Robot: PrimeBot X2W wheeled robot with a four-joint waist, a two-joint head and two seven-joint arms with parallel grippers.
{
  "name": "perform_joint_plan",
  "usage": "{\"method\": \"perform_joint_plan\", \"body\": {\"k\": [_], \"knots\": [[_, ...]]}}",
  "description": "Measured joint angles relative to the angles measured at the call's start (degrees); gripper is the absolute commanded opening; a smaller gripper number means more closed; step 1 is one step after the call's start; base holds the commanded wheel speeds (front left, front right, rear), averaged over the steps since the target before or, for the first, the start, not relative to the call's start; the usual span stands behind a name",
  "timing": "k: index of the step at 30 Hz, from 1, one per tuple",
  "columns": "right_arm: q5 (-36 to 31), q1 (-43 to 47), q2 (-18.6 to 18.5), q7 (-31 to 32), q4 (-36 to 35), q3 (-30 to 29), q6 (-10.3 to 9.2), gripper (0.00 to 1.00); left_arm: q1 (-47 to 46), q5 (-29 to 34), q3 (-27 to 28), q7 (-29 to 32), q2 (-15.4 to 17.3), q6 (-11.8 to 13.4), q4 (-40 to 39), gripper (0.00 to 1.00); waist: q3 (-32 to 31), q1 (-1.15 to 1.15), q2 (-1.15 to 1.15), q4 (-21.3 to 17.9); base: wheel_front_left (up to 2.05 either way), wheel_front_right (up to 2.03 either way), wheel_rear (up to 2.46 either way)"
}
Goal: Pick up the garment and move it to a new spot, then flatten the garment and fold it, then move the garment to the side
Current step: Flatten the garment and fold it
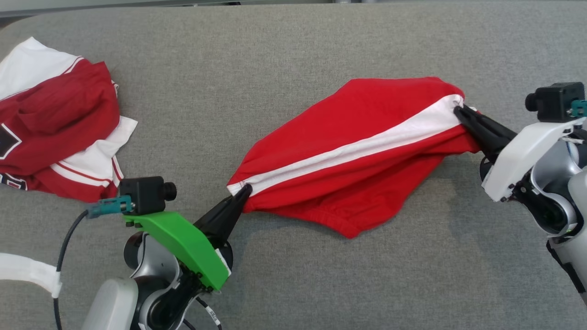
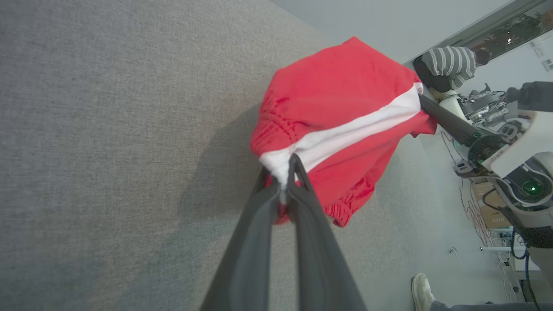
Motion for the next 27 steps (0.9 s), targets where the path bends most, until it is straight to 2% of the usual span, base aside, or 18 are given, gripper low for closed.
{"method": "perform_joint_plan", "body": {"k": [8,13,16,20,27], "knots": [[1.1,8.4,-1.0,1.8,-14.2,-8.4,0.01,0.00,4.7,-2.9,2.8,0.4,0.9,1.9,-11.5,0.00,-3.3,0.00,0.00,-1.3,0.00,0.00,0.00],[1.5,16.1,0.9,3.7,-23.8,-13.0,0.00,0.00,9.8,-4.3,4.1,0.5,1.0,3.6,-18.5,0.00,-4.5,0.00,0.00,-3.0,0.00,0.00,0.00],[0.2,21.6,2.1,3.8,-27.1,-14.5,0.00,0.00,12.6,-4.9,4.4,-0.1,0.7,4.4,-19.9,0.00,-4.4,0.00,0.00,-4.1,0.00,0.00,0.00],[-3.2,27.1,4.4,2.5,-25.1,-12.9,0.00,0.00,15.1,-3.6,3.9,-2.1,0.6,3.9,-16.4,0.00,-3.1,0.00,0.00,-5.3,0.00,0.00,0.00],[-7.8,28.1,7.4,-1.8,-15.2,-8.1,0.00,0.00,15.6,-0.8,2.2,-5.9,-0.5,2.0,-8.0,0.00,-1.0,0.00,0.00,-7.8,0.00,0.00,0.00]]}}
